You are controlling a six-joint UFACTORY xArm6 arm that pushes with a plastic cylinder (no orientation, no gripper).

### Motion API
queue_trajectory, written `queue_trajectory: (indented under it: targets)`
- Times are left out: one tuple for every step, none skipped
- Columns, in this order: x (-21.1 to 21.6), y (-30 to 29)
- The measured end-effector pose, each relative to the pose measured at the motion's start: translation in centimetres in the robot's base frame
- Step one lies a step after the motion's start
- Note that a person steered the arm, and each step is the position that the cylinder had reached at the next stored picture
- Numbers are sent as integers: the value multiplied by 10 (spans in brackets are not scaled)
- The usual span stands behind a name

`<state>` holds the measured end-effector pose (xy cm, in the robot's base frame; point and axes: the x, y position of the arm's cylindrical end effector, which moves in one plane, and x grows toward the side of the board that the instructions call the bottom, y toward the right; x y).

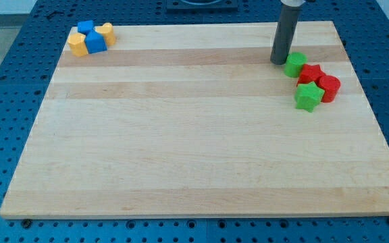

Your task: Push red star along with red circle a bit right

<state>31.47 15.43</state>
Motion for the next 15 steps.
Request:
queue_trajectory:
  targets:
    - [0, 9]
    - [0, 9]
    - [0, -14]
    - [8, -29]
    - [20, -29]
    - [41, -29]
    - [58, -28]
    - [76, -27]
    - [91, -21]
    - [94, -17]
    - [84, -20]
    - [66, -20]
    - [59, -11]
    - [59, 5]
    - [59, 24]
